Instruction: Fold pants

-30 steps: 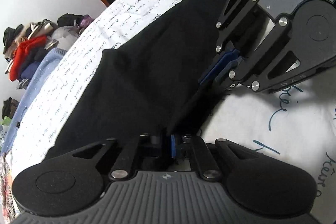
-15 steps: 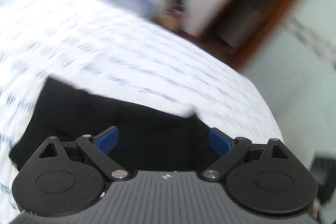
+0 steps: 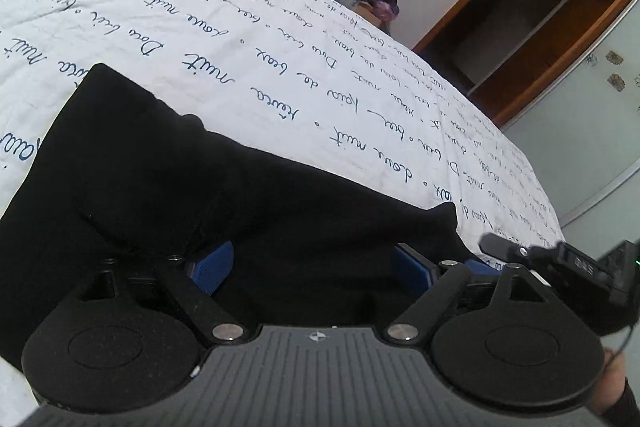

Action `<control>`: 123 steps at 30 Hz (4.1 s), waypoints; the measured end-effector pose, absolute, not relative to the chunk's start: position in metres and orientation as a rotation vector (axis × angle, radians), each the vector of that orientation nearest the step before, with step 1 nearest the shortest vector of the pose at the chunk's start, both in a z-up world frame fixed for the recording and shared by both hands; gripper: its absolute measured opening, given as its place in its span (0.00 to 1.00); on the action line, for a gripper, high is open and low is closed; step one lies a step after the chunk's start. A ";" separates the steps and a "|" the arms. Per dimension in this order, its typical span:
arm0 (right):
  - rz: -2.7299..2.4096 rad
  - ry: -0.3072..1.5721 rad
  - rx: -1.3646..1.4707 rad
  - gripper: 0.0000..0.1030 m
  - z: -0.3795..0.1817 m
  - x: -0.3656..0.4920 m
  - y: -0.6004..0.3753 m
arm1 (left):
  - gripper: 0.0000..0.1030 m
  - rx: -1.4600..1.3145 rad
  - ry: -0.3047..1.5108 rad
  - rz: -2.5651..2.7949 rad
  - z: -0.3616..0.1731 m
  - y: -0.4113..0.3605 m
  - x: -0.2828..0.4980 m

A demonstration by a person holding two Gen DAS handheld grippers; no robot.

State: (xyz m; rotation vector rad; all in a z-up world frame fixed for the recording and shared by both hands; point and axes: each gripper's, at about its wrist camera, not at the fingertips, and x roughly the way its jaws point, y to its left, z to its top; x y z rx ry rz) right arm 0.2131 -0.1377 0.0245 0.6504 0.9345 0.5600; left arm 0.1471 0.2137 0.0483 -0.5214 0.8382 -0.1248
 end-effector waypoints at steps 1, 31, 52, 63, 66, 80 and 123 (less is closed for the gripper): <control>0.544 0.922 0.649 0.66 0.029 0.205 -0.139 | 0.87 -0.531 0.825 -0.120 0.047 0.213 0.145; -0.247 0.462 1.201 1.00 0.013 -0.022 -0.523 | 0.96 -0.380 0.570 -0.268 0.151 0.080 0.032; -0.212 0.224 1.186 0.05 -0.032 -0.031 -0.520 | 0.96 -0.220 0.631 -0.615 0.170 -0.089 0.088; -0.225 0.278 0.633 0.05 0.017 -0.011 -0.454 | 0.94 0.073 0.914 -0.985 0.145 -0.337 0.132; -0.227 0.275 0.616 0.05 0.018 -0.012 -0.453 | 0.85 0.226 0.996 -0.944 0.124 -0.390 0.141; -0.194 0.294 0.505 0.06 0.019 -0.002 -0.439 | 0.09 0.419 1.048 -0.838 0.069 -0.421 0.158; 0.418 0.646 0.094 0.07 0.018 0.067 -0.135 | 0.09 -0.352 1.024 -0.470 0.026 0.031 0.155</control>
